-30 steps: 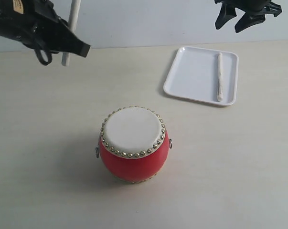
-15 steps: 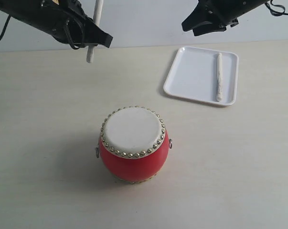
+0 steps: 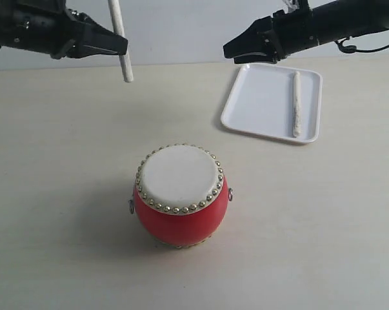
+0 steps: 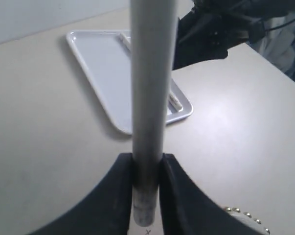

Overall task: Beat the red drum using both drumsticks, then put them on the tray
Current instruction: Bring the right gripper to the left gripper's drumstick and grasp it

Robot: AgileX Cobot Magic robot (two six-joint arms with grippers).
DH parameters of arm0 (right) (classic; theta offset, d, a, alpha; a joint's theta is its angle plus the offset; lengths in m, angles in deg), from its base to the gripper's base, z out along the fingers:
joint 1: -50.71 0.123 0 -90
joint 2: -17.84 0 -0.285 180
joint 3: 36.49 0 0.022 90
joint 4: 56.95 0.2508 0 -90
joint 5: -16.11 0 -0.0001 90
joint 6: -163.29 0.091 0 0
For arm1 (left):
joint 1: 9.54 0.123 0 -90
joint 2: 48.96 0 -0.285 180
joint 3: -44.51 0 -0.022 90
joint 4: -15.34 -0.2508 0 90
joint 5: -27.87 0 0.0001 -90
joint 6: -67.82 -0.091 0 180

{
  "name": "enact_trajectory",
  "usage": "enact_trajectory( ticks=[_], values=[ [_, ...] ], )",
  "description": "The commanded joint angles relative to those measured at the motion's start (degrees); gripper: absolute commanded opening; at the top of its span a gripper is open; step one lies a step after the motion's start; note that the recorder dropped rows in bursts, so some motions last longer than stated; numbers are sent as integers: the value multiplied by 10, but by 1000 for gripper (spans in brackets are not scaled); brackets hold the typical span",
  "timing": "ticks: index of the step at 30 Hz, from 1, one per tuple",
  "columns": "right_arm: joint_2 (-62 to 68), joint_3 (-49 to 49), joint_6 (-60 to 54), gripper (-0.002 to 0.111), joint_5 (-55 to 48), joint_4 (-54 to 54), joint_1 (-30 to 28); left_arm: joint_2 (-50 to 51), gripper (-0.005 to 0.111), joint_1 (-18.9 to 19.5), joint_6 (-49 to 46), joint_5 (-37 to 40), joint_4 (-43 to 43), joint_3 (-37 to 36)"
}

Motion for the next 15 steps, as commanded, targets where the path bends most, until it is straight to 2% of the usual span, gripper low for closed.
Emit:
enact_trajectory(
  ticks=[1,4,9,15],
  values=[
    [-6,-4,-80,56,0,61,49,36,0,39,-133,94,74,-39],
    [-6,-4,-118,58,0,137,77,64,0,44,-204,160,89,-46],
    [-6,-4,-124,62,0,119,104,81,0,48,-244,167,116,-46],
    [-28,-4,-150,62,0,131,109,81,0,48,-231,167,111,-46]
  ],
)
